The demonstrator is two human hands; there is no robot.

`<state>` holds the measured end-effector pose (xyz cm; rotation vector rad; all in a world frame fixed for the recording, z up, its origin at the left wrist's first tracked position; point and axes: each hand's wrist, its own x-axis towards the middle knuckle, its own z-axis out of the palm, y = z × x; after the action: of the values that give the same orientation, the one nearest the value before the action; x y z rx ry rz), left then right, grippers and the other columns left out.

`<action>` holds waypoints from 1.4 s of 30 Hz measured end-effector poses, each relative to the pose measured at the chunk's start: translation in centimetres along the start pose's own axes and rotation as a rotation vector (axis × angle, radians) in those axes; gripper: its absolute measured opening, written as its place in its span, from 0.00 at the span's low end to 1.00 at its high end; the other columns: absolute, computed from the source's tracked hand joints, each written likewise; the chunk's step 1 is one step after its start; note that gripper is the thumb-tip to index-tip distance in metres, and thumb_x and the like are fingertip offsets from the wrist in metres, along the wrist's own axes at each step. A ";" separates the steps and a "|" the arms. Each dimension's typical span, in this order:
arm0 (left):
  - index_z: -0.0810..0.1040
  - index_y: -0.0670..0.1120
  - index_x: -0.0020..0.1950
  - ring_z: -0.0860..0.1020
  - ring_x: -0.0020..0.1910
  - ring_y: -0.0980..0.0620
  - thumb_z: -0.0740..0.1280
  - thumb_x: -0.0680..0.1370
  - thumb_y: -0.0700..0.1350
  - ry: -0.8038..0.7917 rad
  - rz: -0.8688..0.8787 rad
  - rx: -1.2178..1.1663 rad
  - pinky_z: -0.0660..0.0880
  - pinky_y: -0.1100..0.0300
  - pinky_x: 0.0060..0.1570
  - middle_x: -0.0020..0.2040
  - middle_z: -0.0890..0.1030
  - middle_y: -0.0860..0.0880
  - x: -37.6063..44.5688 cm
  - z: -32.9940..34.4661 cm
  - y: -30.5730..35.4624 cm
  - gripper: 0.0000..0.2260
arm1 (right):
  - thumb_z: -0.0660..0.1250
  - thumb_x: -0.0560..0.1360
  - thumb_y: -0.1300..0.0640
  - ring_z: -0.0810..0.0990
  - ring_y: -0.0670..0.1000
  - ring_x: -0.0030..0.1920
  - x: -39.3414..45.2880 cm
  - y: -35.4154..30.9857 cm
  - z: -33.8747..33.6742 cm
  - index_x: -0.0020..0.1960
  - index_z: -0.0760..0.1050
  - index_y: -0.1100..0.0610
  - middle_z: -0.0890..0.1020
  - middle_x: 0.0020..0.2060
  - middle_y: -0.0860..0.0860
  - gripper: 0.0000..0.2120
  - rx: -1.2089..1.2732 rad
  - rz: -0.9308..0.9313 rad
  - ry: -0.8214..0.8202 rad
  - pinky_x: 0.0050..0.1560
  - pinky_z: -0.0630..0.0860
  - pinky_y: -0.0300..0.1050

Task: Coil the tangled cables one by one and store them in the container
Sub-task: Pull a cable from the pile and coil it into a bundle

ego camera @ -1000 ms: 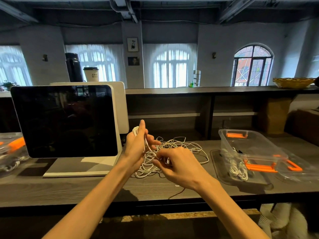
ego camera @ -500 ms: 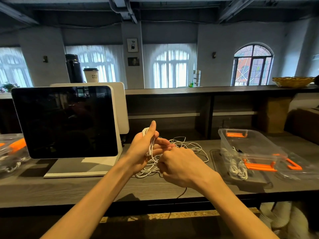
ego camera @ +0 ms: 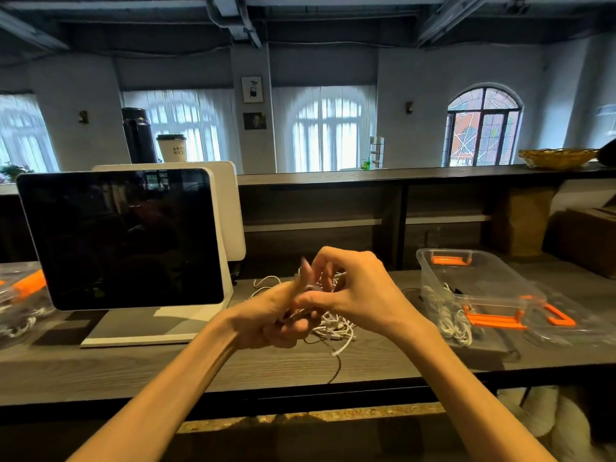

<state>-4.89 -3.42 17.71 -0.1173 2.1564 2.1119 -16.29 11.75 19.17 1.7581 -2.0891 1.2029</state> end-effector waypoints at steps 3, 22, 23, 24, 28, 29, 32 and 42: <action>0.79 0.46 0.43 0.65 0.22 0.59 0.75 0.72 0.62 -0.151 -0.033 0.004 0.60 0.66 0.22 0.31 0.71 0.49 -0.3 -0.2 0.1 0.19 | 0.77 0.74 0.55 0.84 0.52 0.42 -0.2 0.8 -0.4 0.48 0.76 0.47 0.83 0.43 0.50 0.11 0.180 0.062 -0.144 0.42 0.85 0.50; 0.76 0.42 0.42 0.67 0.19 0.58 0.66 0.82 0.51 -0.124 0.179 -0.434 0.64 0.69 0.19 0.26 0.70 0.51 0.1 0.7 -0.6 0.15 | 0.71 0.76 0.47 0.85 0.56 0.42 -0.2 1.8 -0.4 0.54 0.84 0.57 0.86 0.44 0.54 0.14 0.506 0.112 -0.026 0.43 0.82 0.44; 0.75 0.42 0.42 0.66 0.19 0.58 0.68 0.81 0.52 -0.123 0.181 -0.455 0.63 0.69 0.19 0.26 0.69 0.51 0.1 0.7 -0.6 0.15 | 0.71 0.77 0.47 0.85 0.55 0.42 -0.3 1.9 -0.4 0.54 0.84 0.56 0.86 0.44 0.53 0.13 0.491 0.106 -0.026 0.44 0.83 0.46; 0.74 0.42 0.41 0.65 0.19 0.58 0.70 0.80 0.52 -0.122 0.182 -0.489 0.62 0.69 0.19 0.26 0.68 0.51 0.1 0.8 -0.5 0.15 | 0.71 0.78 0.48 0.86 0.53 0.43 -0.3 2.0 -0.5 0.54 0.83 0.56 0.87 0.44 0.52 0.12 0.478 0.101 -0.022 0.45 0.84 0.48; 0.72 0.43 0.40 0.64 0.17 0.58 0.76 0.75 0.51 -0.027 0.205 -0.517 0.62 0.69 0.17 0.25 0.66 0.51 0.0 1.0 -0.1 0.17 | 0.70 0.80 0.51 0.87 0.48 0.40 -0.6 2.2 -0.1 0.49 0.84 0.56 0.86 0.37 0.49 0.09 0.305 0.102 0.092 0.46 0.85 0.51; 0.75 0.43 0.39 0.63 0.18 0.59 0.77 0.74 0.50 0.049 0.212 -0.412 0.61 0.69 0.17 0.25 0.66 0.51 0.0 1.1 0.0 0.15 | 0.70 0.80 0.51 0.86 0.46 0.38 -0.7 2.0 0.2 0.47 0.84 0.56 0.86 0.35 0.48 0.09 0.254 0.104 0.124 0.44 0.85 0.50; 0.82 0.47 0.40 0.63 0.20 0.58 0.76 0.74 0.47 0.173 0.177 -0.094 0.61 0.68 0.19 0.29 0.67 0.49 -0.3 2.0 0.0 0.06 | 0.69 0.80 0.48 0.85 0.45 0.35 -0.6 1.5 0.9 0.42 0.82 0.50 0.85 0.33 0.46 0.10 0.102 0.093 0.157 0.40 0.85 0.49; 0.77 0.45 0.39 0.63 0.21 0.55 0.56 0.84 0.58 0.365 0.274 -0.033 0.63 0.64 0.24 0.26 0.68 0.48 0.5 3.3 0.1 0.23 | 0.68 0.80 0.42 0.83 0.45 0.33 -1.0 0.7 1.6 0.49 0.81 0.51 0.83 0.32 0.46 0.12 0.013 0.157 0.279 0.37 0.84 0.49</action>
<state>-5.32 -0.13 17.71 -0.2405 2.4622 2.4397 -16.01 11.45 17.25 1.3577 -2.0846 1.4135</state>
